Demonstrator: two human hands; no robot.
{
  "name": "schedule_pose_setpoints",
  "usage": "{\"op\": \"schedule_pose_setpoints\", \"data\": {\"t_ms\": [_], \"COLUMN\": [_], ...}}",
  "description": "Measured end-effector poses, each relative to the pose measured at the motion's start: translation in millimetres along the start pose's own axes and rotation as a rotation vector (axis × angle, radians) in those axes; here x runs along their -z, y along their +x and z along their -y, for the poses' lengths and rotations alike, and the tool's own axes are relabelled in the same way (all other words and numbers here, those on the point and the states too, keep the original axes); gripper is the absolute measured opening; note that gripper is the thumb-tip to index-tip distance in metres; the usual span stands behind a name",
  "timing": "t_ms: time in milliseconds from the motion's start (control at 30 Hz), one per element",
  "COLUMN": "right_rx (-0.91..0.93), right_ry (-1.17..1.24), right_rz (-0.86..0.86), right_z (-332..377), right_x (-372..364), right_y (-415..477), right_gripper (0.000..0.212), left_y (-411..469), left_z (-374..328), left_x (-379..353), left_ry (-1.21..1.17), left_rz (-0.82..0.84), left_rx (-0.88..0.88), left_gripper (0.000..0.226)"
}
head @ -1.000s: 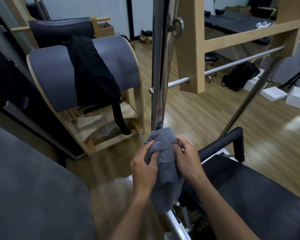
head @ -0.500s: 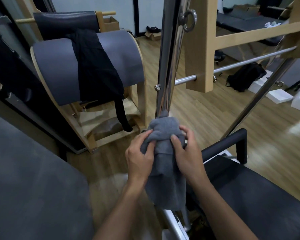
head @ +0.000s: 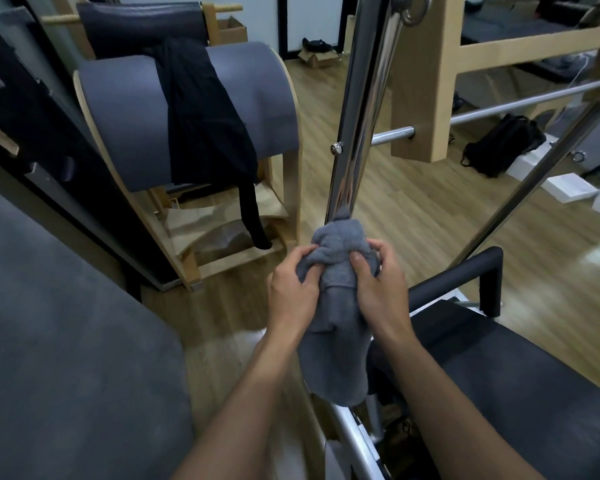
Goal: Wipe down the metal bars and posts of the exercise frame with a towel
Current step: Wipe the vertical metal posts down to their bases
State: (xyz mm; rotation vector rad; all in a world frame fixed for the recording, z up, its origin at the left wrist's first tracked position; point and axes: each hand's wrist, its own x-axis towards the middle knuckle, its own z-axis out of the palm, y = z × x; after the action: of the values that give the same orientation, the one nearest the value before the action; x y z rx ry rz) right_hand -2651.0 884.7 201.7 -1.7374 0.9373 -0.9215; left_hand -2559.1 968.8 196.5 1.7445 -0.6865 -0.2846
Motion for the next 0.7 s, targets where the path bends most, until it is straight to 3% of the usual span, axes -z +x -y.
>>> {"op": "schedule_pose_setpoints", "data": {"t_ms": [100, 233, 433, 567, 700], "right_rx": [0.058, -0.064, -0.056, -0.028, 0.060], "right_ry": [0.048, 0.335, 0.320, 0.211, 0.114], "right_rz": [-0.104, -0.101, -0.068, -0.041, -0.129], "right_z": [8, -11, -40, -65, -70], "right_x": [-2, -20, -12, -17, -35], "right_y": [20, 25, 23, 10, 9], "right_gripper": [0.016, 0.021, 0.018, 0.019, 0.016], "left_y": [13, 9, -14, -23, 3], "left_z": [-17, -3, 32, 58, 74], "left_x": [-4, -24, -56, -57, -39], "left_ry": [-0.033, 0.037, -0.025, -0.006, 0.157], "left_rz": [-0.103, -0.188, -0.342, -0.255, -0.209], "left_rx": [-0.101, -0.232, -0.284, -0.244, -0.346], "left_gripper": [0.024, 0.028, 0.028, 0.028, 0.026]}}
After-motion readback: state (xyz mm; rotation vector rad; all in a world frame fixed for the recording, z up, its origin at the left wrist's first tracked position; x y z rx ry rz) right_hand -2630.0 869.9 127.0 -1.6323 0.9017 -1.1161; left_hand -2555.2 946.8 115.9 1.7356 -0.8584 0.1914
